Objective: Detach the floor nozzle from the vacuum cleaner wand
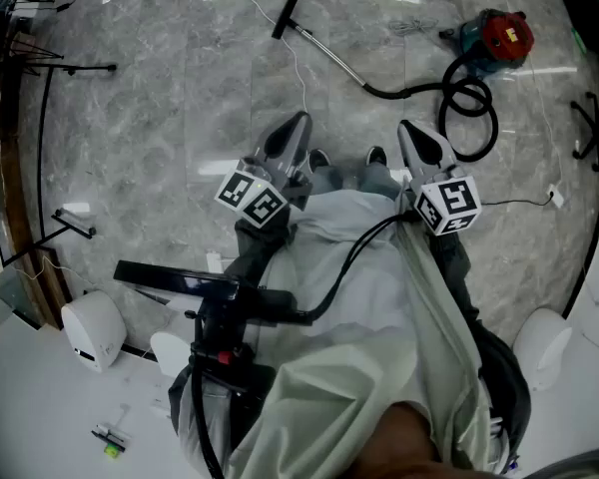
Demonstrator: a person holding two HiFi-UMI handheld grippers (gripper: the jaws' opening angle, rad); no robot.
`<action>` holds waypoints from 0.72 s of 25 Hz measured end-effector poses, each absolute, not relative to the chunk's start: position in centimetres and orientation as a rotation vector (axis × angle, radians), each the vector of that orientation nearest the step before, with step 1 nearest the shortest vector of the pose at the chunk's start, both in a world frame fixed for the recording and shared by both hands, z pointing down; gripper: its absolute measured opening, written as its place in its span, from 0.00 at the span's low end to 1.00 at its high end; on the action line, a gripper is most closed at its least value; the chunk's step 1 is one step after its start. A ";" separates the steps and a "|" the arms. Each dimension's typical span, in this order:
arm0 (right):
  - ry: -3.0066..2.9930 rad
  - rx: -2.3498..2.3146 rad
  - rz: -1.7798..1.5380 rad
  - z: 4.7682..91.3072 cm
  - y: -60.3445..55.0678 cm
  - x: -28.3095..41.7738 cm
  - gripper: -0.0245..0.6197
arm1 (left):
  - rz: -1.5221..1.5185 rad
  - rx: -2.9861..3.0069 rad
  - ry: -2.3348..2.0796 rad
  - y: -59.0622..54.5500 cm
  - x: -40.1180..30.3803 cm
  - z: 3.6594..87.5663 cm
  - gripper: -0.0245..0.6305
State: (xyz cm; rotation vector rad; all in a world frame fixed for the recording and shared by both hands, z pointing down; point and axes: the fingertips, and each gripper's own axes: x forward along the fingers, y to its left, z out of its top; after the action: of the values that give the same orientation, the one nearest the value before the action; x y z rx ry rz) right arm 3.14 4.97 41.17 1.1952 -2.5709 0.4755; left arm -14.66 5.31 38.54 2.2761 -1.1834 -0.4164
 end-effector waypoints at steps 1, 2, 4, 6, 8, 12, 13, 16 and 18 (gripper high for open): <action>-2.571 1.190 0.479 41.2 5.0 2.9 0.04 | -0.420 2.273 -1.183 5.3 -14.8 38.5 0.04; -2.570 1.184 0.481 41.2 5.0 2.8 0.04 | -0.424 2.271 -1.182 5.3 -14.9 38.5 0.04; -2.572 1.171 0.483 41.3 5.1 2.4 0.04 | -0.428 2.267 -1.182 5.5 -15.0 38.5 0.04; -2.574 1.162 0.482 41.3 5.1 2.2 0.04 | -0.426 2.266 -1.181 5.6 -15.0 38.6 0.04; -2.573 1.158 0.478 41.2 5.2 2.1 0.04 | -0.422 2.264 -1.178 5.5 -15.1 38.6 0.04; -2.576 1.167 0.479 41.1 5.0 2.1 0.04 | -0.426 2.258 -1.167 5.1 -15.2 38.8 0.04; -2.586 1.170 0.483 40.9 4.9 2.1 0.04 | -0.429 2.257 -1.164 5.0 -15.2 38.8 0.04; -2.668 1.145 0.509 40.3 4.8 1.7 0.04 | -0.445 2.253 -1.157 4.6 -15.5 38.9 0.04; -2.693 1.144 0.523 40.3 4.4 1.7 0.04 | -0.457 2.247 -1.155 4.3 -16.0 39.0 0.04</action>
State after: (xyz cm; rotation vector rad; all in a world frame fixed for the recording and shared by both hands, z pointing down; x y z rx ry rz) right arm 1.68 4.36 40.34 1.1440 -2.6928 0.5226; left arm -16.03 4.32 39.04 2.2467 -1.1553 -0.4575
